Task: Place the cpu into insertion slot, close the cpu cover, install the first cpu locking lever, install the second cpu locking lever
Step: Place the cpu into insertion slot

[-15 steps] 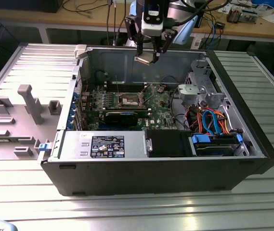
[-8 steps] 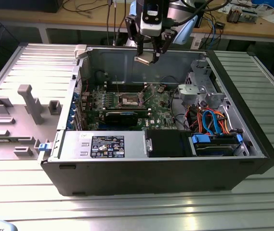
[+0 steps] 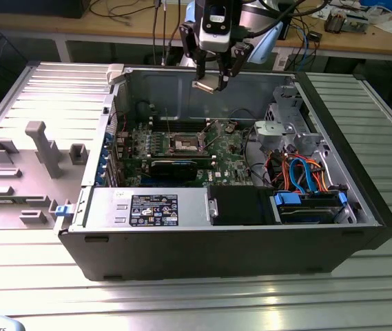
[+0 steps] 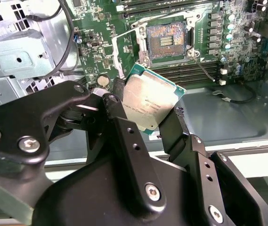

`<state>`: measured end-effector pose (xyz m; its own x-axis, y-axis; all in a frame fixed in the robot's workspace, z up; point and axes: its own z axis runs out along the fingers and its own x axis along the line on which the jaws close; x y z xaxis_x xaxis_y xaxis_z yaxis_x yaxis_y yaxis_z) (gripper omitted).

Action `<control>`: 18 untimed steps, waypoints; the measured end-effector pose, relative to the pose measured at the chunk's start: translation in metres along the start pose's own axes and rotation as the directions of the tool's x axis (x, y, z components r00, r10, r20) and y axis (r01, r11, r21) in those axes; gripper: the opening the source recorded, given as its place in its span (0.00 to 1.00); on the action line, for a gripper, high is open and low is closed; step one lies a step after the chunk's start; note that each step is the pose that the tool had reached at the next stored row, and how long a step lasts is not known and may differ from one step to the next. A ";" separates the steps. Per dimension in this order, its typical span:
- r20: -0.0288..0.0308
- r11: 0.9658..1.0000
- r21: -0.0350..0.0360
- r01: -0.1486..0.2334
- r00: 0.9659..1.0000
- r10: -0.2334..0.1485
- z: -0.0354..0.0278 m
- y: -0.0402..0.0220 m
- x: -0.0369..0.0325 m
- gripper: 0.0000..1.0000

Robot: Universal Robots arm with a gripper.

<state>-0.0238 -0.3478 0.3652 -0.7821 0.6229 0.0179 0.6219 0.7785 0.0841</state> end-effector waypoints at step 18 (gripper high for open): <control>0.003 0.999 -0.001 -0.033 0.999 0.033 0.0004 0.0000 0.0000 0.54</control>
<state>-0.0238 -0.3478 0.3647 -0.7612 0.6482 0.0179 0.6472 0.7577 0.0840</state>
